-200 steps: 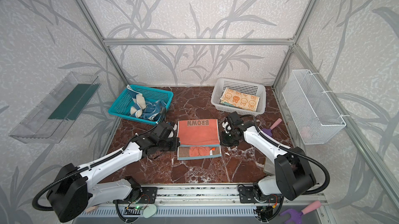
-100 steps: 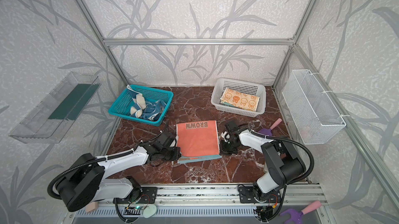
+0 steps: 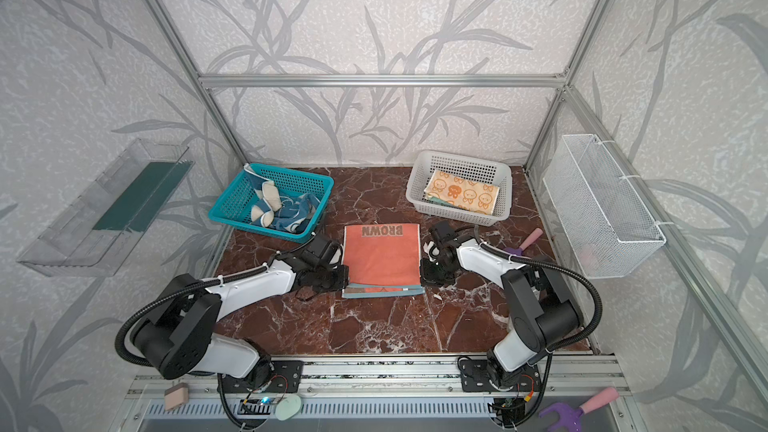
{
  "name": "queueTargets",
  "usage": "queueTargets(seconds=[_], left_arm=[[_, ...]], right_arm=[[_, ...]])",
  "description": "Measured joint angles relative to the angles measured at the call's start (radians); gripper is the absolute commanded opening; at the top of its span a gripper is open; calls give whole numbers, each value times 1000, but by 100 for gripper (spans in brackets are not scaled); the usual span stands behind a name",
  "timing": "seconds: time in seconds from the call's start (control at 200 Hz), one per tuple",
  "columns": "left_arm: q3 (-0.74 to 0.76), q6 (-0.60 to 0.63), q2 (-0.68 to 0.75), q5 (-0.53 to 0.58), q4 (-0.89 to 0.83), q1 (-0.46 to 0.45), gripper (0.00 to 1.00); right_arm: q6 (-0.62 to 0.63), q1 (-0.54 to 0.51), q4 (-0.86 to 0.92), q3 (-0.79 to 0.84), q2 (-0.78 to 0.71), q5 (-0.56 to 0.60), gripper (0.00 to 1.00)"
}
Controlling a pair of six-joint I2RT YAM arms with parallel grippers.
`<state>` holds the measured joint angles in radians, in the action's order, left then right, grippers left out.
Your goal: Fold and stack the towels
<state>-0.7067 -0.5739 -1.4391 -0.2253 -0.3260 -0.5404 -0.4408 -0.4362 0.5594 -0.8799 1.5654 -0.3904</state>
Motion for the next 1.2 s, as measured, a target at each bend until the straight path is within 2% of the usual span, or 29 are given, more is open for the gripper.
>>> queueTargets(seconds=[0.165, 0.26, 0.395, 0.505, 0.69, 0.905, 1.015, 1.13, 1.2], left_arm=[[-24, 21, 116, 10, -80, -5, 0], [-16, 5, 147, 23, -106, -40, 0], [63, -54, 153, 17, -89, -97, 0], [142, -97, 131, 37, -90, -106, 0], [133, -134, 103, 47, -40, -113, 0], [130, -138, 103, 49, -36, -114, 0], [130, -138, 103, 48, -36, -114, 0], [130, -138, 104, 48, -36, -114, 0], [130, -138, 104, 48, -36, -114, 0]], right_arm=[[12, 0, 36, -16, -89, 8, 0], [17, 0, 45, -4, -95, 8, 0], [15, 0, 19, 75, -89, -13, 0], [15, 6, 11, 119, -14, 9, 0], [21, 14, -9, 109, 19, -33, 0], [22, 6, 24, 103, -14, 28, 0], [2, -11, 67, 102, -93, 79, 11], [-37, -71, 87, 93, -181, 103, 26], [-69, -107, 71, 92, -206, 95, 30]])
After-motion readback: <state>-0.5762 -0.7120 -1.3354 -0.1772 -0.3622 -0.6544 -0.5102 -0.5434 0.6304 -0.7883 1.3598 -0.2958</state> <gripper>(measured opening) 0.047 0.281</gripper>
